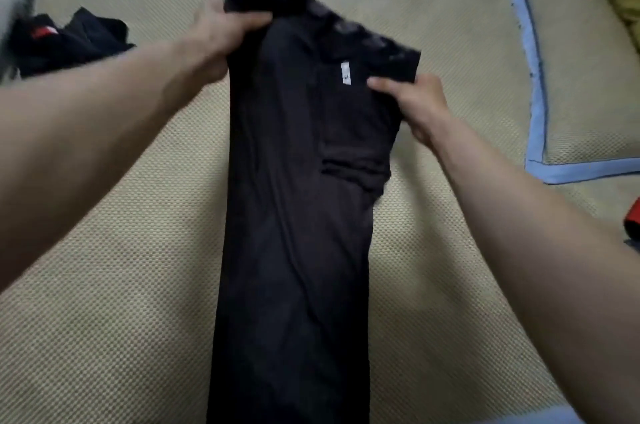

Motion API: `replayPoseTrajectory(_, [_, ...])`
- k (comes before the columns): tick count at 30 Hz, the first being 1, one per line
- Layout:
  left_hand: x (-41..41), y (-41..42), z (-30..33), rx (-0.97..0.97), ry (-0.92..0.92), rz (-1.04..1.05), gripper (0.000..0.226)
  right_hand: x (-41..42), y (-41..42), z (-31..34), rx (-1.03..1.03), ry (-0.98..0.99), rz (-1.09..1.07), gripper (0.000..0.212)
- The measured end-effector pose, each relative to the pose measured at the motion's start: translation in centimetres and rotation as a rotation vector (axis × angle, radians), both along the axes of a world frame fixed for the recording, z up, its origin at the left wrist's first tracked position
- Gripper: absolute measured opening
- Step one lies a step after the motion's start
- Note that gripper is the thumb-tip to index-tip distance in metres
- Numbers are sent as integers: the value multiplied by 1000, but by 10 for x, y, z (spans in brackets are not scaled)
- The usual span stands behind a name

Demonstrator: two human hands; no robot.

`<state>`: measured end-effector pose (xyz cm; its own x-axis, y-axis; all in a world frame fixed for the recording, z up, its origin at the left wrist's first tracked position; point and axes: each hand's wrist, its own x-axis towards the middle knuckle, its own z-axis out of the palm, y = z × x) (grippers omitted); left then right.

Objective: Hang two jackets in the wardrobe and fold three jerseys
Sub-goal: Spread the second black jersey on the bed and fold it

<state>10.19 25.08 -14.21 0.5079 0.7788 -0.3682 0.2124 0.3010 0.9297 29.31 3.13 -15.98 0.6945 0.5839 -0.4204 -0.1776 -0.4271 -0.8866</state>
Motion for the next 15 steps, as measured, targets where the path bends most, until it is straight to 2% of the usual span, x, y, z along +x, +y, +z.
replayPoseTrajectory(3, [9, 17, 46, 96, -43, -11, 27, 19, 28, 44, 60, -115, 52, 39])
replayPoseTrajectory(5, [1, 9, 70, 150, -59, -57, 26, 21, 28, 65, 69, -205, 116, 41])
replayPoseTrajectory(7, [-15, -9, 86, 186, -66, -137, 23, 12, 13, 79, 56, -329, 196, 33])
replayPoseTrajectory(9, [-52, -37, 96, 151, -67, -235, 30, -7, -18, 85, 48, -481, 287, 16])
replayPoseTrajectory(10, [-73, -53, 103, 121, -43, -291, 35, -20, -39, 85, 38, -569, 341, 15])
replayPoseTrajectory(12, [-114, -88, 107, 190, 94, -466, 45, -52, -89, 78, 10, -692, 528, 14])
replayPoseTrajectory(13, [-135, -112, 93, 206, 189, -612, 47, -69, -119, 72, -22, -725, 684, 8])
replayPoseTrajectory(14, [-152, -139, 81, 178, 304, -771, 47, -87, -150, 66, -83, -718, 855, 12])
replayPoseTrajectory(15, [-168, -163, 54, -20, 448, -913, 49, -104, -184, 58, -161, -662, 1022, 24])
